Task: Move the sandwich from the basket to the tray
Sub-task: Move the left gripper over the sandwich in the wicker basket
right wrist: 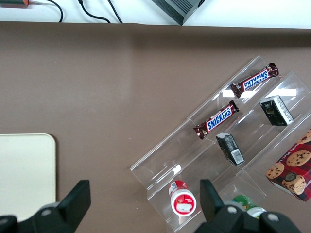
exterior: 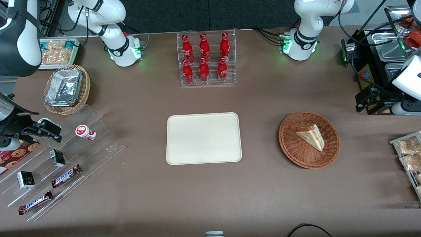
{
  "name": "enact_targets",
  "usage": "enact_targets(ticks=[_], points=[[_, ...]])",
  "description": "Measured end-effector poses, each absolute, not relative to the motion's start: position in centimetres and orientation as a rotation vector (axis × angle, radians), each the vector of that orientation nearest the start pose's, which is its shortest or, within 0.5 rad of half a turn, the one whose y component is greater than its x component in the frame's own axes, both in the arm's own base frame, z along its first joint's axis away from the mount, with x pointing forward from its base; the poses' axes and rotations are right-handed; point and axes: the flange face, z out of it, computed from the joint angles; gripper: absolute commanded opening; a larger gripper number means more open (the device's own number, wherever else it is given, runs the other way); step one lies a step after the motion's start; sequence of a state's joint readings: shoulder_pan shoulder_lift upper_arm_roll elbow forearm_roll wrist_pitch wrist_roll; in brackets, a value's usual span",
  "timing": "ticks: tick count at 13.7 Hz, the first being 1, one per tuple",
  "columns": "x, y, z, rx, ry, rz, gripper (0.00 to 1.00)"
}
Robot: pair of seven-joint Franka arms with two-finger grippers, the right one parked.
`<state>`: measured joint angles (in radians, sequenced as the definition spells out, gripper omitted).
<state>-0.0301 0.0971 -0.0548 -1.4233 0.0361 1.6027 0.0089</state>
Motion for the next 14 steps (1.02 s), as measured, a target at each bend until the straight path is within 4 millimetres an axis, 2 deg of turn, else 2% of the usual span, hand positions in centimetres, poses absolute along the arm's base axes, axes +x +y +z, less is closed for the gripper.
enact_targets(ticks=[4,6,8,11,12,14], points=[[58.5,-4.1,63.1,-3.11,0.112,-0.053,1.0],[58.7,-4.1,60.7,-3.105,-0.155,0.048,1.0],[59.2,-4.7,56.6,-3.052,-0.489,0.141,1.0],[59.9,-5.6,49.1,-2.937,-0.924,0.165,1.0],[60.0,-5.7,46.4,-2.899,-1.047,0.145,1.0],[59.7,-5.8,41.4,-2.864,-1.182,0.097,1.0]])
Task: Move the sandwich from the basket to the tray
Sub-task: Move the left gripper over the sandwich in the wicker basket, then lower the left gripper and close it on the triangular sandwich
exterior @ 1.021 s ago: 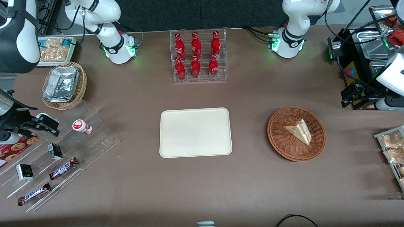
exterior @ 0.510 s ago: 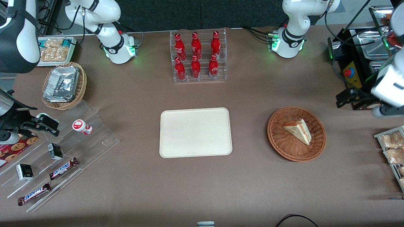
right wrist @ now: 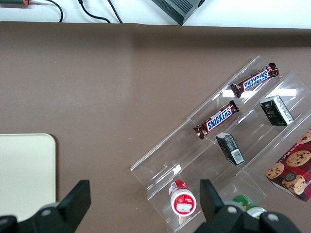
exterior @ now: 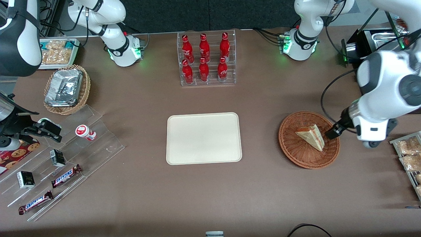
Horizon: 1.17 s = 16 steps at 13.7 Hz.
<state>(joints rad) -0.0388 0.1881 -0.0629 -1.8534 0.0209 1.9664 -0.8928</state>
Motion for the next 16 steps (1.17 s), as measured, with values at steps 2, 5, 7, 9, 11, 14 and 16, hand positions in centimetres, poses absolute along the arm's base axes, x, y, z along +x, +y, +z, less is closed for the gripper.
enact_targets(ticks=[2,5,7,9,11,14,16], points=[[58.7,-5.7,37.0,-2.859,-1.225,0.072,1.0],[57.4,-5.5,31.9,-2.862,-1.259,0.043,1.0],[56.5,-5.2,29.0,-2.862,-1.28,0.026,1.0],[55.7,-4.9,26.1,-2.865,-1.296,0.008,1.0],[55.3,-4.9,23.7,-2.864,-1.317,-0.003,0.55],[55.3,-4.8,22.0,-2.859,-1.328,0.003,0.08],[55.3,-4.8,22.1,-2.861,-1.326,-0.001,0.08]])
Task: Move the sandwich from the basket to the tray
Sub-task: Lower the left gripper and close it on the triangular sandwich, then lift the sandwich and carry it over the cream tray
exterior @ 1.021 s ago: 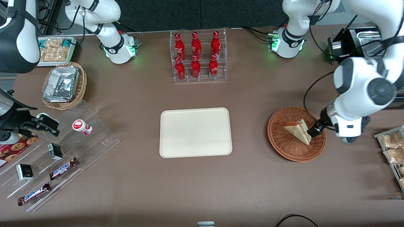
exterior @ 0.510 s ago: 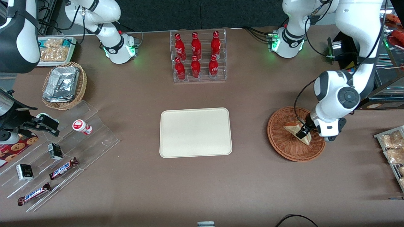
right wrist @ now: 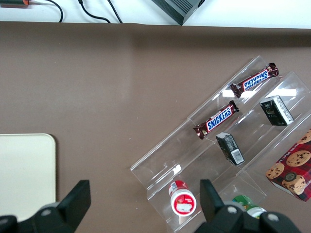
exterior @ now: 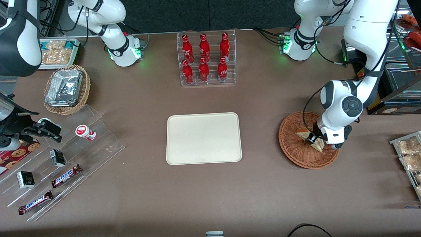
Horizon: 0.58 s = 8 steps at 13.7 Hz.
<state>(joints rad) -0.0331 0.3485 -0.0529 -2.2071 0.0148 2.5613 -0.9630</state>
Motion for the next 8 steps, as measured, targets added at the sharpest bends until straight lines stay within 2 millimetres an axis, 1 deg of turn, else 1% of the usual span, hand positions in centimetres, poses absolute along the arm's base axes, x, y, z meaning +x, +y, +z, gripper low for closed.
enact_targets(ticks=[2,3,5,6,7,8], points=[[55.5,-5.0,22.9,-2.89,-1.272,-0.016,0.08],[55.7,-5.1,23.8,-2.917,-1.211,-0.02,0.08],[55.9,-6.2,26.8,-2.966,-1.081,-0.017,0.08],[56.0,-7.4,28.8,-2.992,-1.028,-0.032,0.08],[56.0,-9.3,30.7,-3.023,-0.968,-0.047,0.08],[55.8,-11.8,32.4,-3.055,-0.902,-0.061,0.08]])
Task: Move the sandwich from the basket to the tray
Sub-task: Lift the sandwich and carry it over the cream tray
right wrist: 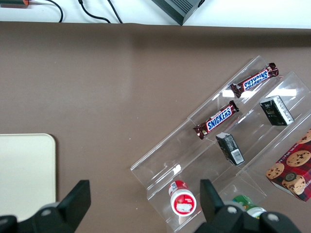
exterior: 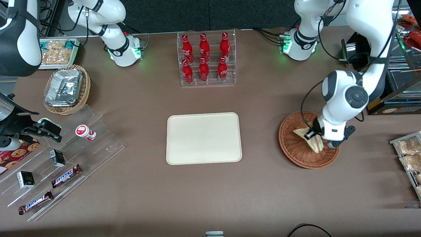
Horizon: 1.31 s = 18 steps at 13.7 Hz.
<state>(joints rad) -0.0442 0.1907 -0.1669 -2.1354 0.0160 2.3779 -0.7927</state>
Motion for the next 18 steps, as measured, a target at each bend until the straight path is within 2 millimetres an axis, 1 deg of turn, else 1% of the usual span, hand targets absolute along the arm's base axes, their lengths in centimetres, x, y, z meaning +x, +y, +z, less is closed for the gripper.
enact_targets(ticks=[2,3,4,5,8,10,12,14,15,16,17,18], points=[[55.1,-17.5,34.8,-3.123,-0.734,-0.077,0.09],[54.5,-20.7,35.5,-3.159,-0.648,-0.083,0.13],[53.7,-24.0,35.9,-3.194,-0.56,-0.083,0.13],[52.9,-26.9,35.9,-3.223,-0.478,-0.073,0.13],[51.4,-35.1,34.7,-3.277,-0.218,-0.048,0.13],[50.6,-40.6,33.0,-3.303,-0.068,-0.023,0.13],[50.0,-45.8,30.7,-3.301,0.02,-0.029,0.12],[49.5,-49.9,28.5,-3.277,0.035,-0.05,0.12],[49.5,-51.5,27.5,-3.27,0.028,-0.052,0.13],[49.5,-52.8,26.7,-3.27,0.021,-0.047,0.13],[49.7,-53.6,25.9,-3.273,0.015,-0.039,0.13],[50.1,-54.0,24.9,-3.27,0.003,-0.033,0.13]])
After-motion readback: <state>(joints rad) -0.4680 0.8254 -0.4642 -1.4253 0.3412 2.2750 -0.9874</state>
